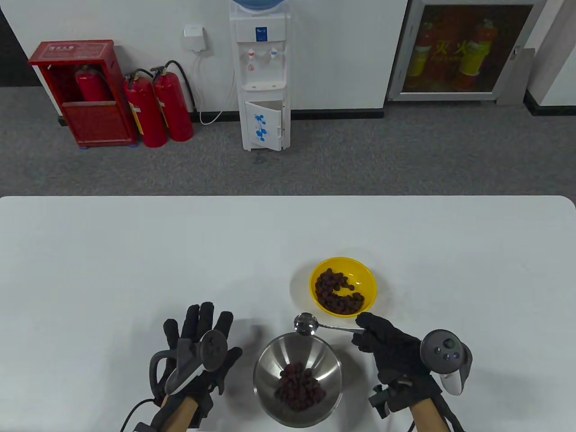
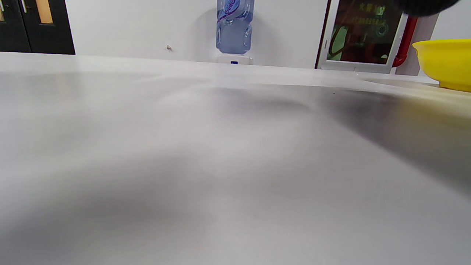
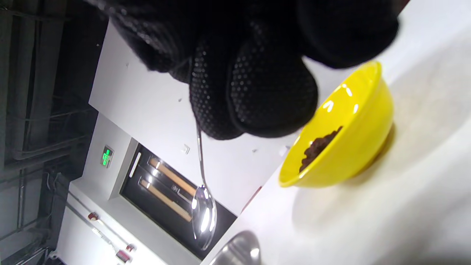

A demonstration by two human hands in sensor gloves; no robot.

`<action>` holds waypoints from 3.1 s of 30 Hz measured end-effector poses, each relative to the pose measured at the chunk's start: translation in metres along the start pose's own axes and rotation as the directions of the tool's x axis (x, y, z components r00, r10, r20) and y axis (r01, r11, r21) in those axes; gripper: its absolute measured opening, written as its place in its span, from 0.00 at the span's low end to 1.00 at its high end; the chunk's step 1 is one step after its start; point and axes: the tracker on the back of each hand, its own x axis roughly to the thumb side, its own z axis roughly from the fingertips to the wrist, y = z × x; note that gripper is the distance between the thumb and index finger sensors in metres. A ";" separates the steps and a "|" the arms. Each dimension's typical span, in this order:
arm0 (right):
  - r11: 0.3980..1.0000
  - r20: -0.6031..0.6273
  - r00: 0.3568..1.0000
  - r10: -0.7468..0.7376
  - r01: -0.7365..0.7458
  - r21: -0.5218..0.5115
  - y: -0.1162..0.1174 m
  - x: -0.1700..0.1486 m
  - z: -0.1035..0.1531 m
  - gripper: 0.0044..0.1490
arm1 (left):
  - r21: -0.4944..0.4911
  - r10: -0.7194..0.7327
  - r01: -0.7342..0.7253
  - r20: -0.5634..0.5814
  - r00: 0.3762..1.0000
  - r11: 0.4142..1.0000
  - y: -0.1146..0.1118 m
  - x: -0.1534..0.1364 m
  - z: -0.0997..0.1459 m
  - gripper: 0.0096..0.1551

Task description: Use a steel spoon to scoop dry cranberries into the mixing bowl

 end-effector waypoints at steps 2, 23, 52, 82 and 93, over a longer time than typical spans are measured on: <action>0.998 0.008 1.000 0.017 -0.017 -0.054 -0.001 0.003 0.001 0.27 | 0.001 -0.002 0.002 0.000 1.000 1.000 0.000 0.000 0.000 0.47; 0.416 -0.124 0.444 0.887 -0.886 -0.204 0.023 0.045 -0.046 0.27 | -0.003 0.016 -0.016 0.014 1.000 1.000 0.001 0.001 -0.001 0.47; 0.982 -0.521 0.848 0.092 -0.165 -0.095 0.010 -0.051 -0.022 0.31 | 0.013 0.007 -0.007 0.041 0.999 1.000 0.005 0.008 0.003 0.47; 0.921 -0.626 0.675 -0.389 0.271 -0.280 0.026 -0.080 -0.010 0.29 | -0.011 0.003 -0.003 0.023 1.000 1.000 0.003 0.005 0.002 0.47; 0.906 -0.587 0.691 -0.422 0.299 -0.299 0.011 -0.082 -0.008 0.29 | -0.012 0.004 -0.004 0.024 1.000 1.000 0.003 0.005 0.002 0.47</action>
